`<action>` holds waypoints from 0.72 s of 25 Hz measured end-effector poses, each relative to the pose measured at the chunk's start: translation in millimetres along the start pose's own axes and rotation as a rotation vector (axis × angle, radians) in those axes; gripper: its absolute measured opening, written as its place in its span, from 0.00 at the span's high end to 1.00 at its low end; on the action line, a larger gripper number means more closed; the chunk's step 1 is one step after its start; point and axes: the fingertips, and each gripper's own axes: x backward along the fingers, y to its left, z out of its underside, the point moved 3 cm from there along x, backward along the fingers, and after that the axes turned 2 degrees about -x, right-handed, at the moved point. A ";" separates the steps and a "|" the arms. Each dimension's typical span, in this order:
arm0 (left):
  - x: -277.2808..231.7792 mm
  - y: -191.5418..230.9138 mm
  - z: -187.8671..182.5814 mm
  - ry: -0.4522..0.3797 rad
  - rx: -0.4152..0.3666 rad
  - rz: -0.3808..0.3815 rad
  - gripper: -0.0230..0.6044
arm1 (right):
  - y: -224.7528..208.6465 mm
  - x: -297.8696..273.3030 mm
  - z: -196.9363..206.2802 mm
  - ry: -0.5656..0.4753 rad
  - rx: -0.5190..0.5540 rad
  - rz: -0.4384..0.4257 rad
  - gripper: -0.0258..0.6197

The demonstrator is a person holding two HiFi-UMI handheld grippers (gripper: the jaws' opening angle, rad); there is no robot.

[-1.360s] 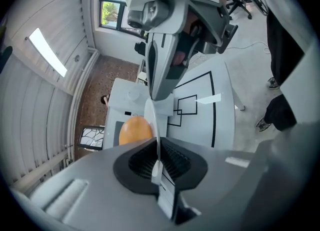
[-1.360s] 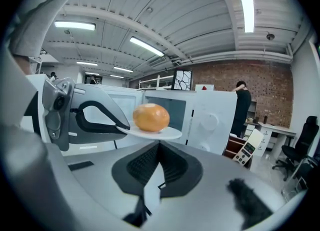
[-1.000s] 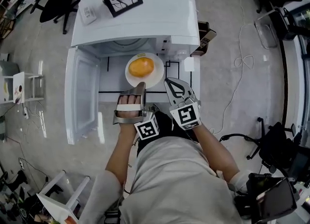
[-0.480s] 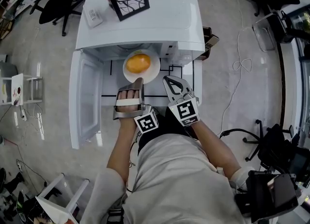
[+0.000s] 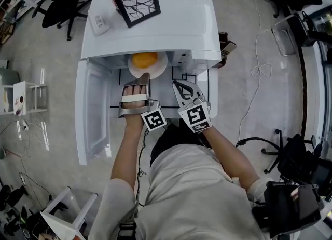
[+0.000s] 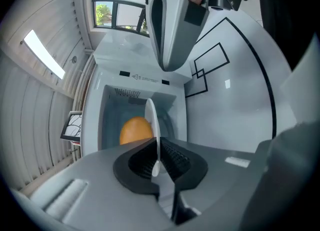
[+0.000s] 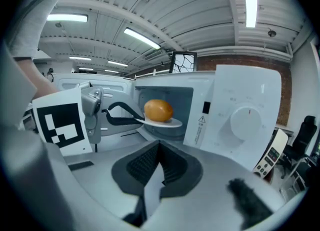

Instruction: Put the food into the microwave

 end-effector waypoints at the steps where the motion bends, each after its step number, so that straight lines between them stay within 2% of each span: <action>1: -5.5 1.4 1.0 0.002 -0.005 -0.002 0.93 | -0.8 -2.0 0.1 0.001 0.001 -0.003 0.94; 11: -41.8 4.7 5.7 0.016 -0.023 0.023 0.93 | -6.7 -18.2 -1.4 0.005 -0.023 -0.032 0.94; 18: -61.2 -0.6 13.3 0.034 -0.030 0.048 0.93 | -3.4 -31.7 -1.7 0.027 0.010 -0.071 0.94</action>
